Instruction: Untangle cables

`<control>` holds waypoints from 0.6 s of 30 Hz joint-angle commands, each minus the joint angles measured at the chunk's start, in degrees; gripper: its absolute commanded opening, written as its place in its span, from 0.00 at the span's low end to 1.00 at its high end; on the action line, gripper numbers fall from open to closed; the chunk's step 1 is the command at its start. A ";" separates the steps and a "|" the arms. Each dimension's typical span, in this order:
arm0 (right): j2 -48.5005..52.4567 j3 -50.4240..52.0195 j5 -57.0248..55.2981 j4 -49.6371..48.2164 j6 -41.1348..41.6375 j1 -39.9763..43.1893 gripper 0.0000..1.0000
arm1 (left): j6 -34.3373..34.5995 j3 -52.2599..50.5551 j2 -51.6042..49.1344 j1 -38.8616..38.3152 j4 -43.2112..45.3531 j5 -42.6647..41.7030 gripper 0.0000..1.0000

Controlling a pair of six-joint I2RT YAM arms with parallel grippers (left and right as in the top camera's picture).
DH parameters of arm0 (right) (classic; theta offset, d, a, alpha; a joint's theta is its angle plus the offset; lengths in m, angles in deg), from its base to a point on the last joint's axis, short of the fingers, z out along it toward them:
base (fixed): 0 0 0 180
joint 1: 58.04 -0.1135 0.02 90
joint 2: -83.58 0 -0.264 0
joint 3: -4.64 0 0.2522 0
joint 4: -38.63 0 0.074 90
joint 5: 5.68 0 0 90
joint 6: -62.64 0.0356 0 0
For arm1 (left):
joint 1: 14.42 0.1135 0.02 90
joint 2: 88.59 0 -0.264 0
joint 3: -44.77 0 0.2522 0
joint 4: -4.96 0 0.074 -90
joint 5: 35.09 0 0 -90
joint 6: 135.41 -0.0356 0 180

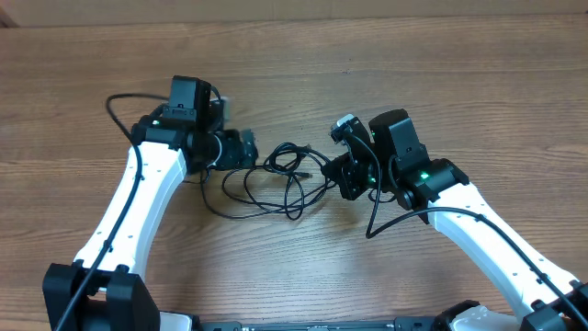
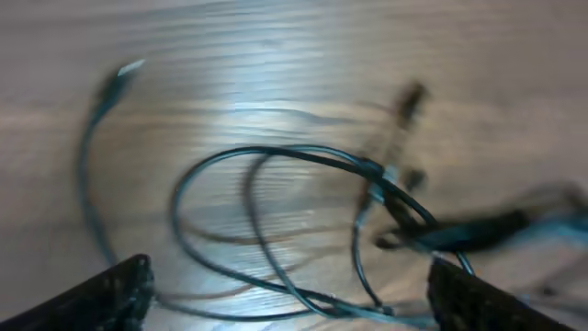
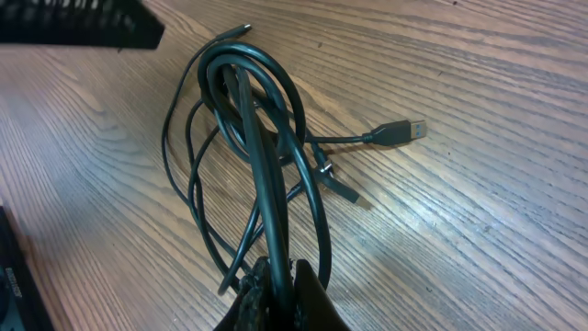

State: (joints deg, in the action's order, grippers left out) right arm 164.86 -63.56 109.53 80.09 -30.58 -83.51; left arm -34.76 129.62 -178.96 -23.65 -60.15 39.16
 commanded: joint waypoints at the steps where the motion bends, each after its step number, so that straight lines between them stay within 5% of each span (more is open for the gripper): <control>1: -0.02 -0.92 -0.11 -0.42 -0.26 0.42 0.04 | -19.58 0.63 -0.37 -2.01 0.33 -11.65 1.00; 11: -0.02 -0.92 -0.09 -0.39 -0.24 0.42 0.04 | -31.76 0.63 -0.39 -5.57 1.49 -12.35 0.97; 18: -0.02 -0.92 -0.09 -0.37 -0.11 0.42 0.04 | -37.81 0.39 -0.39 -5.64 3.93 -10.86 0.85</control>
State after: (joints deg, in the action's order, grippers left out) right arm 164.86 -63.56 109.55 80.05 -30.58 -83.51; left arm -66.89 129.62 -178.96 -29.07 -56.94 28.56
